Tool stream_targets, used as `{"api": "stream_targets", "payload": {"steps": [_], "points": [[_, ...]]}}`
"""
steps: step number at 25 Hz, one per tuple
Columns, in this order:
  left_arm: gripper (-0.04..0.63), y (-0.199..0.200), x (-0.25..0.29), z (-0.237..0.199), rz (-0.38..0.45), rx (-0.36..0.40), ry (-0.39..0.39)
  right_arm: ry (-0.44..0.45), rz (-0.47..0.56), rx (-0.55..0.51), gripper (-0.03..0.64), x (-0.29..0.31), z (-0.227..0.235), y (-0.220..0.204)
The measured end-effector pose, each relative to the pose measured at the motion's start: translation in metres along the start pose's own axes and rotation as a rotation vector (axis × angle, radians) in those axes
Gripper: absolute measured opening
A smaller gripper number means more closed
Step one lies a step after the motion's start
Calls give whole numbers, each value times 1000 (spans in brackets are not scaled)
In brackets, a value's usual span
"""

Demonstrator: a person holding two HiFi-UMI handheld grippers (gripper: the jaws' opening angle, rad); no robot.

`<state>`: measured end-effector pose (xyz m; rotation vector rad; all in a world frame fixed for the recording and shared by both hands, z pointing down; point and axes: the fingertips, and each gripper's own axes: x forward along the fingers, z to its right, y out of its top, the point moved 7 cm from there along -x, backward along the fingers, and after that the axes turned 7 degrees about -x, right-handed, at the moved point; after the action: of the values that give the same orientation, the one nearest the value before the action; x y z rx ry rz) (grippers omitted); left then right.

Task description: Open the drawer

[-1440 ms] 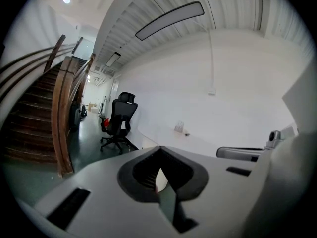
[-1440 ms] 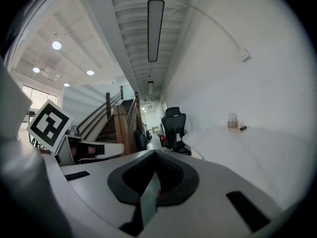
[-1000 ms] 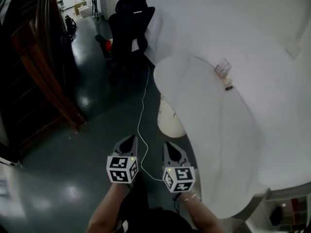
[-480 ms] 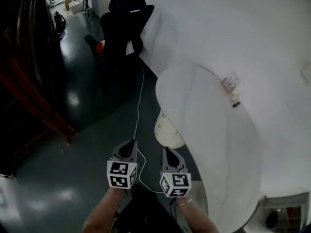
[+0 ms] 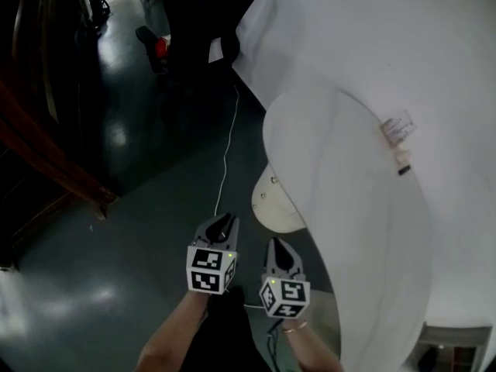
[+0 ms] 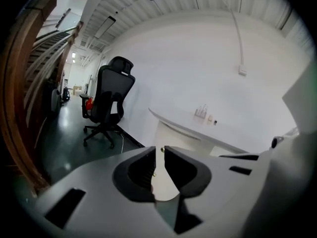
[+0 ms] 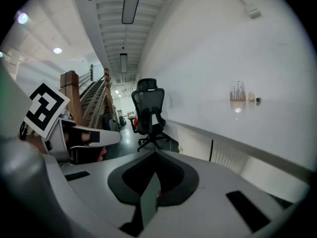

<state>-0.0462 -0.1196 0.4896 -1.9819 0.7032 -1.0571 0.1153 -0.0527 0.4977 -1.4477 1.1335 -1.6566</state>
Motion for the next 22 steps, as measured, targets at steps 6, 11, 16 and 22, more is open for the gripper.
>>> {"api": "stream_targets", "payload": {"steps": [6,11,16,22], "points": [[86,-35,63,-7,-34,89,-47,-29,-34,22,3,29,19,-40],[103,-52,103,-16,-39,113,-69,-32,-55,-5,3,47,31,-60],[112,-62,135,-21,-64,144,-107,-65,-86,-3,3,59,42,-74],[123,-62,177,-21,-61,164,-160,-92,-88,5,3,80,53,-87]]}}
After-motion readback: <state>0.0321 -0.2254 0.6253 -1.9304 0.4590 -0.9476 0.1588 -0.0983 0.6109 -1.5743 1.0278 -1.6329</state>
